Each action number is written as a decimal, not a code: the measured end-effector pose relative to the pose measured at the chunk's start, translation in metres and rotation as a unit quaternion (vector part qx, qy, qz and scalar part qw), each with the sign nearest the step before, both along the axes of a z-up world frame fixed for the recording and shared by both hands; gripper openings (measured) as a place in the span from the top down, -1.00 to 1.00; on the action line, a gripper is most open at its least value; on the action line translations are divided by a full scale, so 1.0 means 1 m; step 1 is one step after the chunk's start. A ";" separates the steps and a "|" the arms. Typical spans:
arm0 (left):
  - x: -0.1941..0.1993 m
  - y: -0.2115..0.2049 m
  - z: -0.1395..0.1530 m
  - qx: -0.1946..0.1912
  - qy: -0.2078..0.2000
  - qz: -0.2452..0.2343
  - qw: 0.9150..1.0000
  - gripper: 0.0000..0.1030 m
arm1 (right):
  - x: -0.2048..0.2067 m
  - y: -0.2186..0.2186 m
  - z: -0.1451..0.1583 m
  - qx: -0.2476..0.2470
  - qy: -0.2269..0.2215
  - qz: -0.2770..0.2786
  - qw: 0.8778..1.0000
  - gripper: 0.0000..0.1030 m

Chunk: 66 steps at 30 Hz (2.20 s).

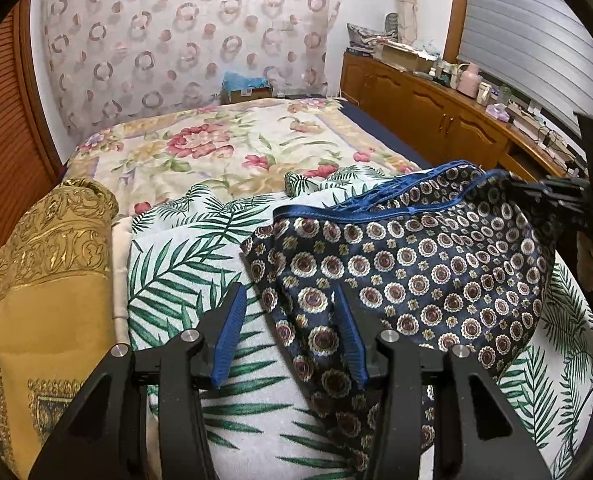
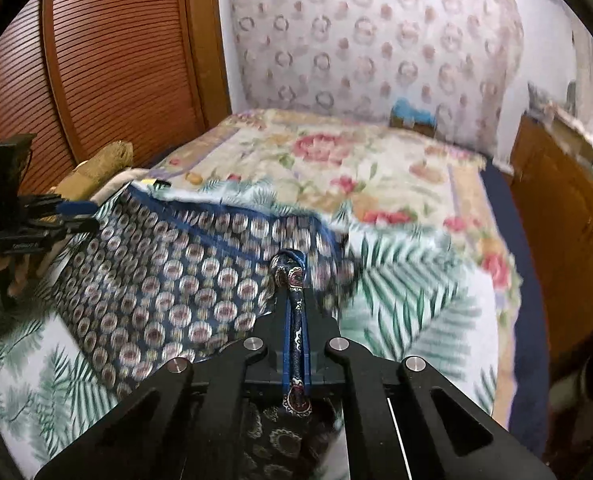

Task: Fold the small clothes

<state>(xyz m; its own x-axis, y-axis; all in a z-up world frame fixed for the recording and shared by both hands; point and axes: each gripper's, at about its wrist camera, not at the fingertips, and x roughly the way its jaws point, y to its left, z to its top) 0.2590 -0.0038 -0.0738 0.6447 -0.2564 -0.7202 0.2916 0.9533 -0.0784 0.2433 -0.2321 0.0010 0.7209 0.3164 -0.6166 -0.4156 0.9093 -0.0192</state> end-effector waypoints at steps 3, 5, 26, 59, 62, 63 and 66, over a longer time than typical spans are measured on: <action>0.007 -0.001 -0.003 -0.005 0.005 0.003 1.000 -0.26 | 0.012 0.009 -0.002 -0.006 -0.010 -0.009 1.000 0.93; 0.012 -0.002 -0.007 -0.005 0.010 0.009 1.000 -0.26 | 0.022 0.014 -0.008 -0.011 -0.006 -0.011 1.000 0.93; 0.050 -0.008 -0.030 -0.036 0.043 0.026 0.998 -0.06 | 0.078 0.016 -0.029 0.007 0.067 -0.036 0.997 -0.30; -0.089 0.040 0.106 -0.055 -0.164 0.029 0.985 0.90 | -0.028 0.040 0.063 0.059 -0.129 0.056 0.988 0.82; -0.099 0.057 0.110 -0.053 -0.174 0.045 0.982 0.90 | -0.030 0.052 0.063 0.049 -0.139 0.072 0.986 0.82; -0.103 0.064 0.111 -0.051 -0.178 0.053 0.981 0.90 | -0.029 0.058 0.066 0.044 -0.143 0.079 0.986 0.82; -0.112 0.083 0.108 -0.048 -0.182 0.075 0.979 0.90 | -0.023 0.071 0.070 0.026 -0.154 0.102 0.982 0.82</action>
